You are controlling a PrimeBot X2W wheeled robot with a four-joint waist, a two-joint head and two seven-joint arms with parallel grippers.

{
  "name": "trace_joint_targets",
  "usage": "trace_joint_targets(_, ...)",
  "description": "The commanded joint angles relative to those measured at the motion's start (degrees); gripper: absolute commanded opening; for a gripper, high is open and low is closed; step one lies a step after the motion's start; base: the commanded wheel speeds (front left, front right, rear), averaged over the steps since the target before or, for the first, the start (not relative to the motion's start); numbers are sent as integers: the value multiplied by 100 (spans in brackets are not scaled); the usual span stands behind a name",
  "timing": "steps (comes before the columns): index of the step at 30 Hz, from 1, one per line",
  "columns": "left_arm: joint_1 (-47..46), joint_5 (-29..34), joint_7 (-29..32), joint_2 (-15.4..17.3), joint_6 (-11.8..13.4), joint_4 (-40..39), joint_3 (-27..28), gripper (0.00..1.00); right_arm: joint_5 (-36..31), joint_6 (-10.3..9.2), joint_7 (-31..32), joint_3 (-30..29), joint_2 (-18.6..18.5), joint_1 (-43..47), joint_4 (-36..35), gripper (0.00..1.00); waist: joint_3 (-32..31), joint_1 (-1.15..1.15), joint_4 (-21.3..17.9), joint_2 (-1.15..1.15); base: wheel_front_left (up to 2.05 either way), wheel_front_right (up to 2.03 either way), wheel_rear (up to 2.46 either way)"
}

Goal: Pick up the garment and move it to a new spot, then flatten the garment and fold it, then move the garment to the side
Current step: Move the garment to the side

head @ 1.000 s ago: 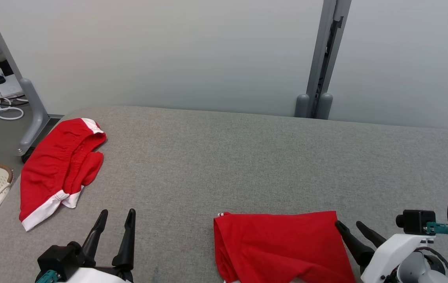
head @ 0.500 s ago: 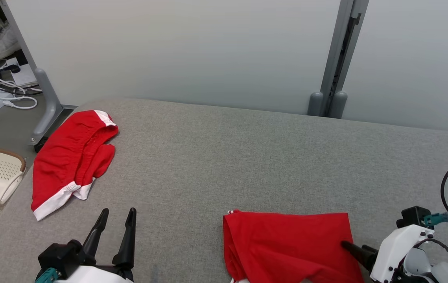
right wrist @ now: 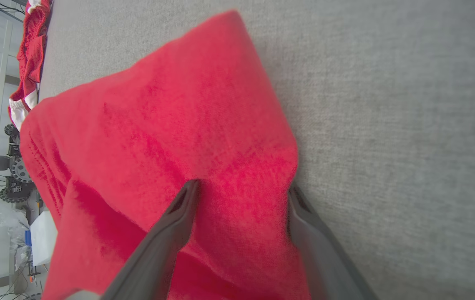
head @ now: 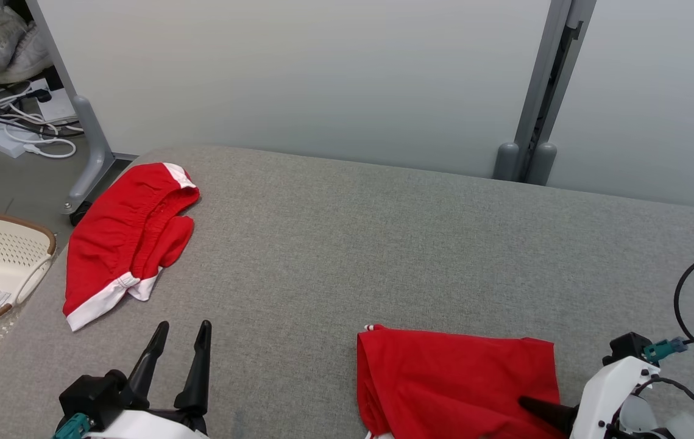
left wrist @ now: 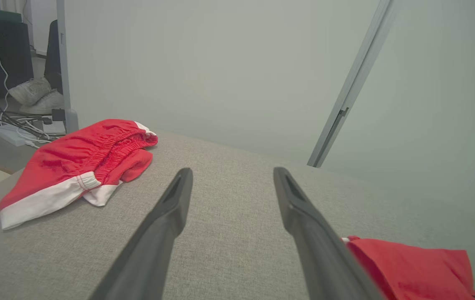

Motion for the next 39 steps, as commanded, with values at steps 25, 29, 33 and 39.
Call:
trace_joint_targets(25, -138, -100, -9, 30, -11, -71, -100, 100, -286, 4, -1379, 1073, -869, -1365, -1256, 0, 243, 0, -434, 0, 0, 0, 0)
trace_joint_targets(29, -231, -154, -9, 82, -11, -134, -202, 100, -315, 4, -1564, 1167, -1127, -1846, -1136, 0, 513, 0, -522, 0, 0, 0, 0)
trace_joint_targets(33, -408, -245, -9, 212, -11, -241, -276, 100, -339, 4, -1744, 1128, -1359, -2311, -949, 0, 968, 0, -623, 0, 0, 0, 0)
trace_joint_targets(39, -717, -343, -9, 465, -11, -462, -316, 100, -393, 4, -2137, 1043, -1681, -2940, -594, 0, 1539, 0, -759, 0, 0, 0, 0)
